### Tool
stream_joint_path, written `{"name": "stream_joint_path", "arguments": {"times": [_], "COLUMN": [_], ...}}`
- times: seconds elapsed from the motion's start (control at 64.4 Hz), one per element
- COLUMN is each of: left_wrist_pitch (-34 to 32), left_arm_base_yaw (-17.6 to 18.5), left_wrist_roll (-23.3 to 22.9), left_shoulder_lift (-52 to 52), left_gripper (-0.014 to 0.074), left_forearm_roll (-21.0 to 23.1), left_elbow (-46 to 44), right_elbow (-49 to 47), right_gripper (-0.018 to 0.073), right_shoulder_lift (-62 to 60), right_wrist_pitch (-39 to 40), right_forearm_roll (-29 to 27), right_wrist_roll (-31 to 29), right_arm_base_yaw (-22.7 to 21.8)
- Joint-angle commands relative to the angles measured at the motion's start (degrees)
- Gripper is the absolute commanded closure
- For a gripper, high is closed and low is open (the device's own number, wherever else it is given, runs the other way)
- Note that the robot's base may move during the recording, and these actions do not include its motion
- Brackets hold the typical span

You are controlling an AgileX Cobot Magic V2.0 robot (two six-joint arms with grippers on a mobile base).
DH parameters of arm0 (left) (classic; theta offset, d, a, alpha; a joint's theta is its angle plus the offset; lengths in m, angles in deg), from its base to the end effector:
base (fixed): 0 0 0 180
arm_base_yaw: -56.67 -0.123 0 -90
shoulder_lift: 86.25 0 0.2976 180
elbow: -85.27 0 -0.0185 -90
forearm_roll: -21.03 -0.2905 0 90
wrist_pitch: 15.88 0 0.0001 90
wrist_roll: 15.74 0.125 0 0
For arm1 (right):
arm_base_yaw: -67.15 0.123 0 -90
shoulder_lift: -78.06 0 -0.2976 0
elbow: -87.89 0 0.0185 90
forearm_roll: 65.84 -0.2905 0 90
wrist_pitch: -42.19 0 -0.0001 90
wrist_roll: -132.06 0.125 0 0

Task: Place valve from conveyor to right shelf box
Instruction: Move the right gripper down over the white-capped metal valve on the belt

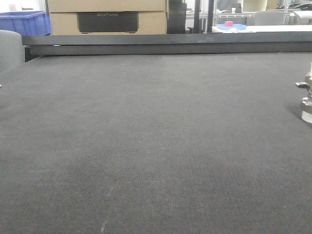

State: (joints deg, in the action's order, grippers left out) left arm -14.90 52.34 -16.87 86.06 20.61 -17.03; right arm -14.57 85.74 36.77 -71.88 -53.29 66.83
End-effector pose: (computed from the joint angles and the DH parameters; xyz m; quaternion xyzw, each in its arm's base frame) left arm 0.1176 0.0089 0.2124 -0.0301 0.6837 0.0231 0.7288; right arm 0.1180 0.0006 0.2040 0.0026 0.7109 0.0056 0.7033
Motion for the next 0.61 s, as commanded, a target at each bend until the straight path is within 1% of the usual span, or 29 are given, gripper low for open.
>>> {"name": "stream_joint_path", "arguments": {"times": [0.0,0.435,0.59], "left_wrist_pitch": [-0.98,-0.98,-1.28], "left_arm_base_yaw": [-0.03,-0.03,-0.04], "left_wrist_roll": [0.05,0.05,0.05], "left_shoulder_lift": [0.24,0.24,0.24], "left_gripper": [0.0708,0.0708,0.0708], "left_forearm_roll": [0.42,0.42,0.42], "left_elbow": [-0.14,-0.14,-0.14], "right_elbow": [0.01,0.01,0.01], "right_gripper": [0.0721,0.0721,0.0721], "right_shoulder_lift": [-0.22,-0.22,-0.22], "right_wrist_pitch": [1.17,1.17,5.01], "right_forearm_roll": [0.24,0.24,0.24], "right_wrist_roll": [-0.06,-0.06,-0.06], "right_arm_base_yaw": [0.04,0.04,0.04]}}
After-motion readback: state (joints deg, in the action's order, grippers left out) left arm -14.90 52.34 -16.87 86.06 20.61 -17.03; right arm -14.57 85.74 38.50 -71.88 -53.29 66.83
